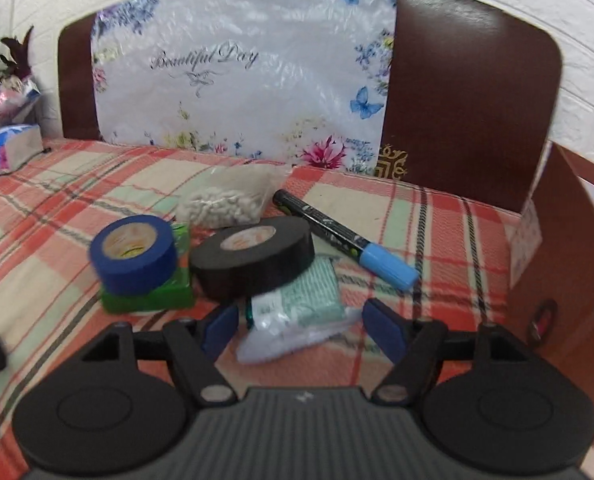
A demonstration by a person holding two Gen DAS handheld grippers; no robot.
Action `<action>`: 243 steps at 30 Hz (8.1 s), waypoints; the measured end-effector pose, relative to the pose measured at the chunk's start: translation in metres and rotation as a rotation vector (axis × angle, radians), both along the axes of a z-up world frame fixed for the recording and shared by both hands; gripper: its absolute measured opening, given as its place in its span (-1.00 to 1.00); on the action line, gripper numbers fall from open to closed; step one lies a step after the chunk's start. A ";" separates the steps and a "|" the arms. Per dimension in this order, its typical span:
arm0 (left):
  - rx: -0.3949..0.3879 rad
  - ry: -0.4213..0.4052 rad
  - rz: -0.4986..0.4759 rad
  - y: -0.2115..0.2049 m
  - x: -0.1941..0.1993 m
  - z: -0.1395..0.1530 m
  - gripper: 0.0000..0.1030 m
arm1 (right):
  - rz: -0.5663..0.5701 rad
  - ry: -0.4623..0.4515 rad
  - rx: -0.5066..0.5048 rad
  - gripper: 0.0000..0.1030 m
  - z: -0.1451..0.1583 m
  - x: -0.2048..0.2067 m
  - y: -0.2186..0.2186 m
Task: Organize objects
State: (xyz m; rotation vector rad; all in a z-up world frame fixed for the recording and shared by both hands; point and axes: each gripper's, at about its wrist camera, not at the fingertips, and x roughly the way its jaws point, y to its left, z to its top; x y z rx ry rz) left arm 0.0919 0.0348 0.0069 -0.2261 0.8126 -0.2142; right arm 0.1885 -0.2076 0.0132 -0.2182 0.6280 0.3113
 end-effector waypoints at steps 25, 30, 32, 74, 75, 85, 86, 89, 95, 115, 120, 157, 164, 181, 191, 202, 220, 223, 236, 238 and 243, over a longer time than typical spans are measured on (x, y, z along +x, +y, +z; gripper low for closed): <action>-0.050 0.121 -0.471 -0.143 -0.026 0.010 -0.16 | 0.041 0.005 0.047 0.22 0.002 -0.203 -0.078; -0.084 0.160 -0.447 -0.139 -0.022 0.003 0.10 | 0.076 -0.018 0.005 0.15 0.001 -0.203 -0.070; -0.111 0.170 -0.465 -0.140 -0.020 0.000 -0.03 | 0.091 -0.003 -0.012 0.03 -0.001 -0.199 -0.065; -0.080 -0.160 -0.569 -0.280 0.072 0.100 -0.11 | -0.265 -0.338 0.069 0.10 0.061 -0.081 -0.156; -0.080 -0.159 -0.566 -0.278 0.070 0.101 -0.11 | -0.264 -0.340 0.064 0.10 0.063 -0.083 -0.154; 0.013 -0.178 -0.493 -0.242 0.023 0.086 -0.11 | -0.264 -0.274 0.138 0.10 0.057 -0.130 -0.145; 0.024 -0.170 -0.480 -0.236 0.020 0.082 -0.11 | -0.260 -0.252 0.148 0.10 0.054 -0.134 -0.144; 0.060 -0.143 -0.437 -0.215 0.013 0.066 -0.11 | -0.248 -0.186 0.154 0.10 0.042 -0.143 -0.136; 0.145 -0.127 -0.349 -0.169 0.009 0.047 -0.11 | -0.208 -0.096 0.165 0.10 0.028 -0.145 -0.115; 0.197 -0.073 0.048 -0.004 0.034 -0.001 -0.09 | 0.008 0.050 0.114 0.11 0.008 -0.104 -0.003; 0.143 -0.167 0.066 0.022 0.024 -0.010 -0.09 | 0.107 -0.011 0.090 0.12 0.017 -0.083 0.033; -0.018 0.140 -0.138 -0.086 0.038 0.012 -0.11 | 0.156 -0.021 0.053 0.08 0.004 -0.127 -0.016; 0.038 0.146 -0.187 -0.109 0.041 0.015 -0.54 | 0.208 0.038 0.054 0.14 -0.003 -0.096 0.007; 0.033 -0.179 -0.652 -0.401 0.038 0.128 -0.53 | -0.340 -0.423 -0.061 0.15 0.082 -0.105 -0.223; 0.093 -0.132 -0.608 -0.436 0.059 0.092 -0.50 | -0.429 -0.342 -0.011 0.22 0.053 -0.059 -0.266; 0.073 -0.246 -0.568 -0.314 -0.009 0.109 -0.39 | -0.434 -0.352 0.153 0.34 0.054 -0.160 -0.221; 0.245 -0.048 -0.136 -0.101 0.008 0.020 -0.37 | -0.240 0.094 0.215 0.33 -0.001 -0.131 -0.097; 0.254 -0.045 -0.084 -0.075 0.011 0.014 -0.36 | -0.196 0.090 0.174 0.35 -0.002 -0.128 -0.072; 0.319 -0.226 0.107 0.009 0.027 -0.017 0.34 | -0.043 0.076 0.083 0.34 -0.001 -0.105 0.004; 0.205 -0.224 0.129 0.027 0.030 -0.015 0.31 | 0.001 0.070 0.069 0.31 0.001 -0.097 0.019; 0.128 -0.241 0.156 0.039 0.030 -0.015 0.31 | 0.094 0.025 0.043 0.29 -0.002 -0.068 0.057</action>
